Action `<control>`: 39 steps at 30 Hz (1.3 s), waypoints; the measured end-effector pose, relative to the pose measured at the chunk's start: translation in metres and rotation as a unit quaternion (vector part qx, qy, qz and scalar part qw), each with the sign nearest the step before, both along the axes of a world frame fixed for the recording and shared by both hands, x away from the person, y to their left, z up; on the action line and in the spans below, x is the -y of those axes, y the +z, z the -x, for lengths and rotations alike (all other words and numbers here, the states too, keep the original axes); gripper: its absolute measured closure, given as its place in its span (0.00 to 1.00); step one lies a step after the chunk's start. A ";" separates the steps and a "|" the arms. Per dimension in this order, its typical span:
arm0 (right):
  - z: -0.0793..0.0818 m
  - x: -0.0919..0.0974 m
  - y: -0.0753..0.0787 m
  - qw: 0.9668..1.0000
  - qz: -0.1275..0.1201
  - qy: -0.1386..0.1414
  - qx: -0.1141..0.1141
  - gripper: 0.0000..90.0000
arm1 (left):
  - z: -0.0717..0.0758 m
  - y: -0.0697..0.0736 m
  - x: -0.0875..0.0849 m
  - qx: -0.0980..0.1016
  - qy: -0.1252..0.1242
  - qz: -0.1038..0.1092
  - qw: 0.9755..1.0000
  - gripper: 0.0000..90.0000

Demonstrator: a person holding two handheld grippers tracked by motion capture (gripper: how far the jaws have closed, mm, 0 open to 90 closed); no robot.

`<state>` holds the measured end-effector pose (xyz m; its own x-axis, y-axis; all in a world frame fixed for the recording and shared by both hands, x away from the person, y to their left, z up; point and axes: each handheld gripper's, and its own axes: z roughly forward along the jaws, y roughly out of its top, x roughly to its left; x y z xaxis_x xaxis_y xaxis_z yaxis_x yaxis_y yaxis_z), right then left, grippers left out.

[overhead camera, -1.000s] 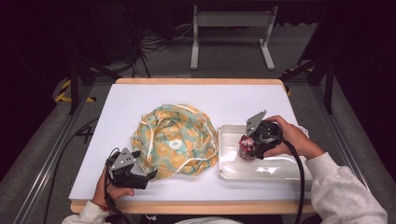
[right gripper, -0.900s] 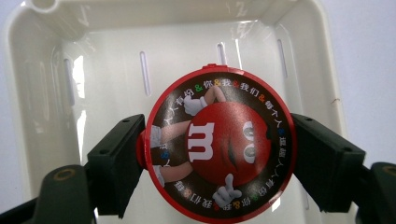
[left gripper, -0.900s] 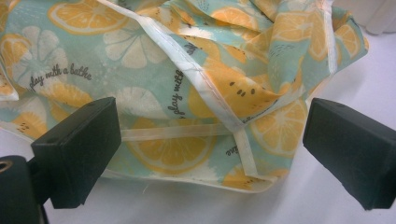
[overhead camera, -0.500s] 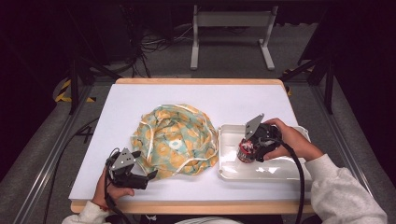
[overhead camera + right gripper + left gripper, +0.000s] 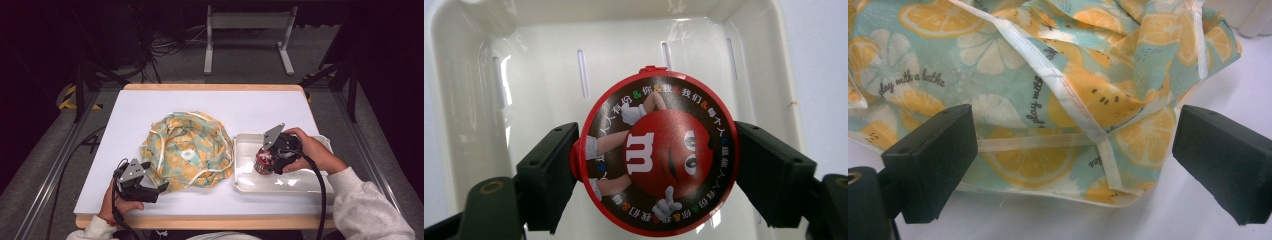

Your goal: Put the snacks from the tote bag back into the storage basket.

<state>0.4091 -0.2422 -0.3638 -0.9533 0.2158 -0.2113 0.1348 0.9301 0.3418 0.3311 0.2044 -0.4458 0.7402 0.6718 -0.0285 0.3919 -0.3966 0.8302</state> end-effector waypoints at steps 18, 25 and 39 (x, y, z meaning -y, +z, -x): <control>0.008 0.007 0.008 0.999 -0.023 -0.010 0.025 0.25 | 0.000 0.000 0.000 -0.001 0.000 0.001 1.000 0.06; 0.011 0.011 0.009 0.998 -0.050 -0.017 0.028 0.26 | 0.001 0.001 0.000 0.001 -0.001 0.001 1.000 0.06; 0.018 0.025 0.010 0.994 -0.091 -0.051 0.042 0.23 | -0.002 0.002 0.005 0.005 -0.009 -0.001 1.000 0.06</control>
<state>0.3915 -0.2674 -0.3533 -0.9052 0.3525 -0.2373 0.1894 0.8346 0.5173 0.3332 0.1997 -0.4438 0.7520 0.6589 -0.0192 0.3764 -0.4054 0.8330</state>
